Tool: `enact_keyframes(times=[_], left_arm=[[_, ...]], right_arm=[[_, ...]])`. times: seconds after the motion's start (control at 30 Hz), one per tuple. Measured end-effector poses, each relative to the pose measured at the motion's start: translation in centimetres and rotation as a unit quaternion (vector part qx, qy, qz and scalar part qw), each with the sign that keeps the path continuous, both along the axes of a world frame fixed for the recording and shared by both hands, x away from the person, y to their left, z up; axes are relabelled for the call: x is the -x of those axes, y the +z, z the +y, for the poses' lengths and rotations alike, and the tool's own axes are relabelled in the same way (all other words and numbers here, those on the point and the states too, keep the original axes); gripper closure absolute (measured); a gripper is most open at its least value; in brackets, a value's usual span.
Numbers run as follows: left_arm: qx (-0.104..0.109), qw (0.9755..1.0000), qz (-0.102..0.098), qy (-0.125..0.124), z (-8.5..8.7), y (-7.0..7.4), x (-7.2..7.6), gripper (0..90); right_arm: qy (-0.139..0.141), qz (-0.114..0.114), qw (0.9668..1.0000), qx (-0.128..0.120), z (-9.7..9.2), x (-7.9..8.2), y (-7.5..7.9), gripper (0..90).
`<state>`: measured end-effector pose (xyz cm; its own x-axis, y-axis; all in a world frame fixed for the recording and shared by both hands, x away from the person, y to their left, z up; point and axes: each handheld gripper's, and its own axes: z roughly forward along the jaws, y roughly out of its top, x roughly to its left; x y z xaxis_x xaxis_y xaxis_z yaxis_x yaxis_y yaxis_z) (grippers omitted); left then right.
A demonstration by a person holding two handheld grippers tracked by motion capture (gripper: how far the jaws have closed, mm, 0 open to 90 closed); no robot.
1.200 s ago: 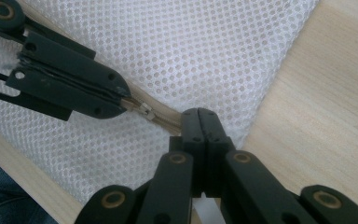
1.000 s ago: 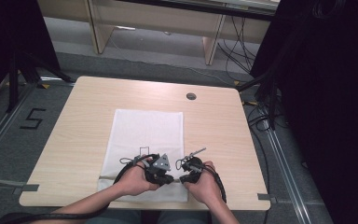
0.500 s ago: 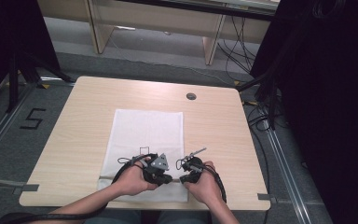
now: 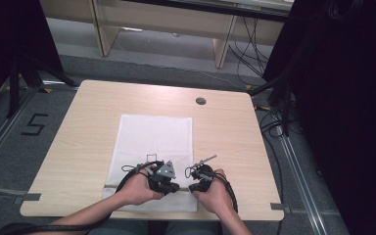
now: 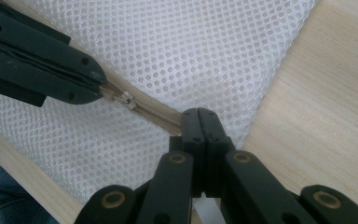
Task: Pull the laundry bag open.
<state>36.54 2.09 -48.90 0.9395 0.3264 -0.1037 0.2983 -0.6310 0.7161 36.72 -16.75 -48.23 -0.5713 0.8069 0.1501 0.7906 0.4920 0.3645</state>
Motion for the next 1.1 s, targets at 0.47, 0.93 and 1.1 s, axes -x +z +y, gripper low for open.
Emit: enact_keyframes(times=[0.47, 0.93, 1.1], left_arm=[[0.0, 1.0, 0.002, 0.003, 0.37, 0.14, 0.12, 87.3], [-0.002, 1.0, 0.0, 0.004, 0.81, 0.31, 0.11, 87.4], [-0.001, 1.0, -0.001, 0.001, 0.85, 0.3, 0.11, 87.4]], right_arm=[[-0.001, 0.0, 1.0, 0.0, 0.0, 0.0, 0.0, 90.0], [0.004, -0.004, 1.0, -0.001, -0.03, -0.04, -0.05, 90.0], [0.004, -0.005, 1.0, -0.001, -0.02, -0.02, -0.05, 90.0]])
